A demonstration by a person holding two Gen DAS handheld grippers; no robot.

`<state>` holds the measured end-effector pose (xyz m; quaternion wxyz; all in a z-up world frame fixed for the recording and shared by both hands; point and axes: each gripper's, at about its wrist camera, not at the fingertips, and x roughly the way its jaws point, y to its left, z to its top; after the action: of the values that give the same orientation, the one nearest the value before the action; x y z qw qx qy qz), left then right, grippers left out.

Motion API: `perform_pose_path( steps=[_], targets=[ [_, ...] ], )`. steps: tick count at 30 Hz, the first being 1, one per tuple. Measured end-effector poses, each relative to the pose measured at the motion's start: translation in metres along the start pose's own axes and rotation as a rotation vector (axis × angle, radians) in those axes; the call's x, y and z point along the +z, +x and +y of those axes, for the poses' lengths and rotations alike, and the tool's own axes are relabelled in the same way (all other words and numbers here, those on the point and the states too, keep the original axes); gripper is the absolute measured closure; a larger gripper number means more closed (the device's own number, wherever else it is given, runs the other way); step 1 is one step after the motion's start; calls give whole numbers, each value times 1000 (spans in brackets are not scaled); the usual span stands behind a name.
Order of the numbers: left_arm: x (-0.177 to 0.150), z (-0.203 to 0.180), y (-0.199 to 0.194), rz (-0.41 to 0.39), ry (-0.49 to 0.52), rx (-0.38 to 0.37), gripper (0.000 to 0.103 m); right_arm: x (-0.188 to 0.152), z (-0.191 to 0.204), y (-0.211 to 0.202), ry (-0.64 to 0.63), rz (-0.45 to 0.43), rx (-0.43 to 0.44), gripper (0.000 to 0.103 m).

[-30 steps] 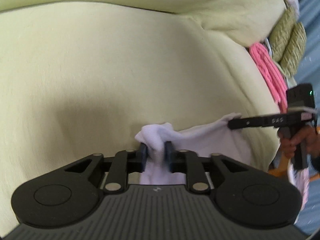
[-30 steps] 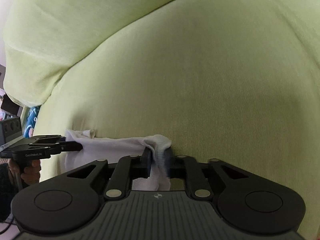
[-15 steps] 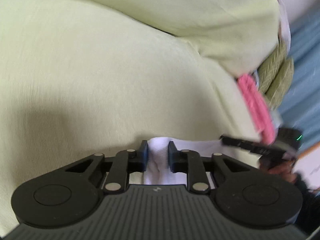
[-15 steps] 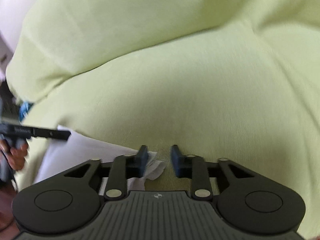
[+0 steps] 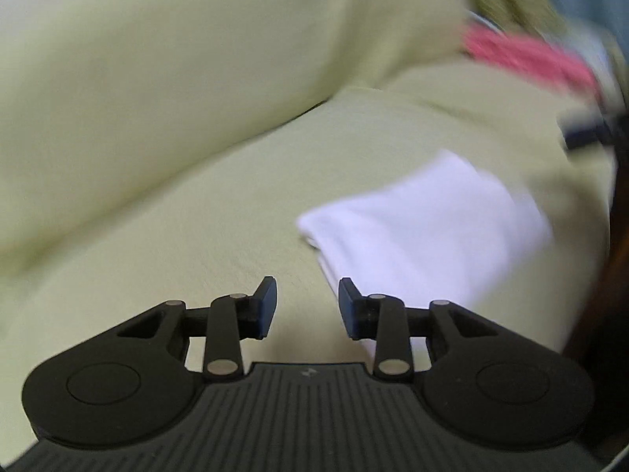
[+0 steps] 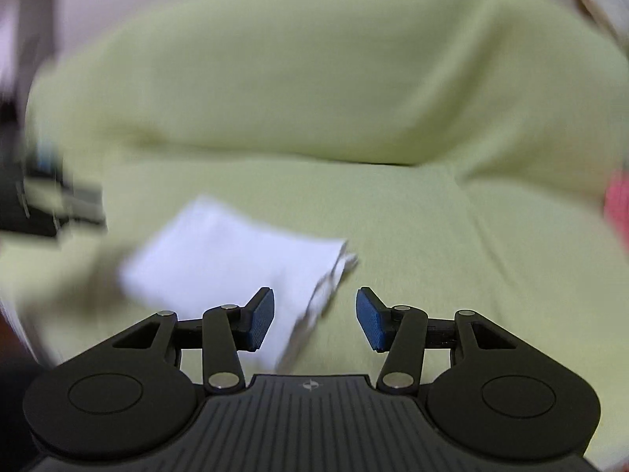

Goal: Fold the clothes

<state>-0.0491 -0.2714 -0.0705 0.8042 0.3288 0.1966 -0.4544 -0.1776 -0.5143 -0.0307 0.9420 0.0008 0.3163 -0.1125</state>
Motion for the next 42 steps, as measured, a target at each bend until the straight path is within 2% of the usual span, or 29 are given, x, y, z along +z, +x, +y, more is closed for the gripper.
perform_pose_path(
  steps=[2, 4, 6, 8, 12, 14, 15, 16, 17, 18, 20, 24, 26, 27, 29, 31, 33, 36, 38, 39, 40, 42],
  targets=[
    [-16, -37, -12, -7, 169, 0, 65, -12, 39, 4, -228, 16, -51, 57],
    [-28, -65, -10, -8, 272, -8, 65, -25, 77, 17, -451, 31, -116, 57],
    [-36, -82, 4, 16, 338, 40, 65, -41, 108, 35, -657, 43, -201, 57],
    [-43, -94, 19, 36, 415, 94, 65, -57, 123, 51, -801, 57, -271, 58],
    [-63, -104, 42, 47, 589, 187, 65, -72, 131, 73, -895, 56, -319, 61],
    [-76, -109, 53, 17, 730, 253, 68, -79, 134, 80, -959, 23, -361, 62],
    [-82, -114, 57, 1, 815, 282, 75, -80, 134, 84, -988, 20, -372, 67],
    [-87, -118, 61, -1, 880, 298, 79, -80, 135, 88, -1017, 17, -383, 83],
    [-89, -120, 65, 3, 909, 296, 89, -80, 133, 88, -1023, 19, -372, 92],
    [-89, -120, 69, 7, 916, 287, 94, -79, 130, 88, -1029, 20, -359, 102],
    [-85, -115, 71, 10, 893, 260, 95, -75, 124, 84, -1032, 20, -340, 102],
    [-66, -99, 45, 16, 717, 116, 96, -69, 110, 68, -1023, 32, -315, 103],
    [-62, -99, 36, 18, 662, 73, 96, -66, 106, 67, -959, 76, -236, 103],
    [-62, -101, 39, 30, 651, 69, 95, -65, 105, 67, -917, 102, -184, 93],
    [-65, -104, 44, 41, 648, 98, 94, -53, 98, 59, -813, 93, -150, 87],
    [-58, -100, 40, 50, 592, 86, 91, -35, 83, 45, -647, 83, -92, 64],
    [-46, -86, 26, 50, 472, 29, 86, -14, 53, 31, -396, 60, -11, 64],
    [-27, -63, 10, 17, 291, -34, 85, 11, -6, 22, 55, 27, 111, 64],
    [-13, -47, 7, -3, 165, -64, 84, 16, -44, 31, 335, 10, 193, 70],
    [-7, -39, 7, -11, 99, -77, 84, 17, -57, 39, 425, 2, 226, 75],
    [-1, -32, 11, -20, 33, -87, 84, 19, -67, 47, 479, -2, 249, 75],
    [8, -19, 24, -13, -77, -85, 83, 23, -73, 57, 546, -7, 294, 77]
  ],
)
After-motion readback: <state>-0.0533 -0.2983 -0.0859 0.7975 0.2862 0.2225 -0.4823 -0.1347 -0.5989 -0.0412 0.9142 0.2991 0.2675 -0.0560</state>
